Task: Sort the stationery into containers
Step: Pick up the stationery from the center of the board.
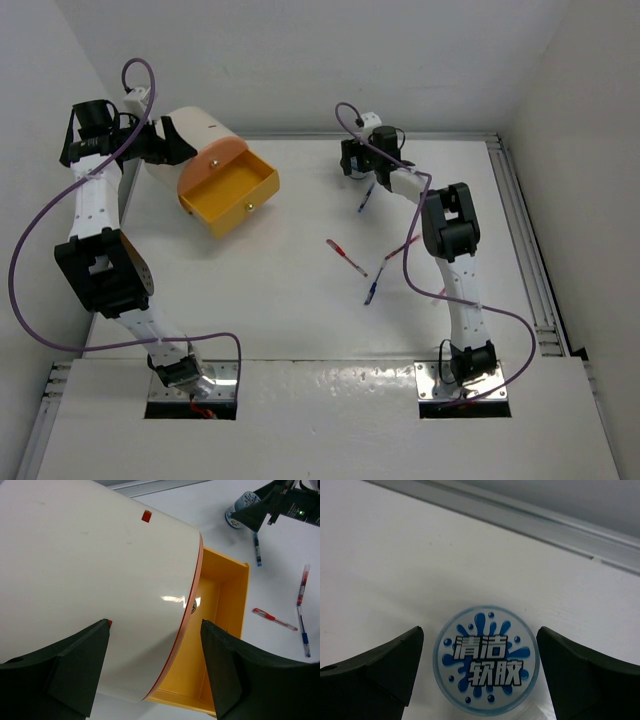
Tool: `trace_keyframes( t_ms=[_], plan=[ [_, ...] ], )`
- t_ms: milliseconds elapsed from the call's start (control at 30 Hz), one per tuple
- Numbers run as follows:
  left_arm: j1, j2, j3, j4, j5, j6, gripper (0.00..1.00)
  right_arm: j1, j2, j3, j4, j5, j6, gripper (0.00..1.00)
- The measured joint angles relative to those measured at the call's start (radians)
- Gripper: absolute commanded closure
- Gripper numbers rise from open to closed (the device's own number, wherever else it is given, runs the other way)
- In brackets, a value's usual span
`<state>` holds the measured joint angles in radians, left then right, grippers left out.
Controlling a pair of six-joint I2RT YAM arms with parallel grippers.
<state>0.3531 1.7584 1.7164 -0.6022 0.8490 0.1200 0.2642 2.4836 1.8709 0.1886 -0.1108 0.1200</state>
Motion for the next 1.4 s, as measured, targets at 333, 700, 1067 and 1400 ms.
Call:
trace_keyframes(
  t_ms=[333,700,1067,1400],
  plan=[
    [0.000,0.000,0.000,0.000,0.000,0.001,0.20,-0.001,-0.008,-0.125,0.051,0.007,-0.008,0.52],
    [0.000,0.000,-0.013,0.022,0.009,0.001,0.21,0.009,-0.093,-0.257,0.091,0.005,-0.015,1.00],
    [0.000,-0.006,-0.037,0.058,0.017,0.001,0.21,0.037,-0.415,-0.502,0.129,-0.108,0.002,1.00],
    [-0.001,-0.015,-0.059,0.089,0.019,-0.010,0.21,0.179,-0.539,-0.414,0.196,-0.290,0.080,1.00]
  ],
)
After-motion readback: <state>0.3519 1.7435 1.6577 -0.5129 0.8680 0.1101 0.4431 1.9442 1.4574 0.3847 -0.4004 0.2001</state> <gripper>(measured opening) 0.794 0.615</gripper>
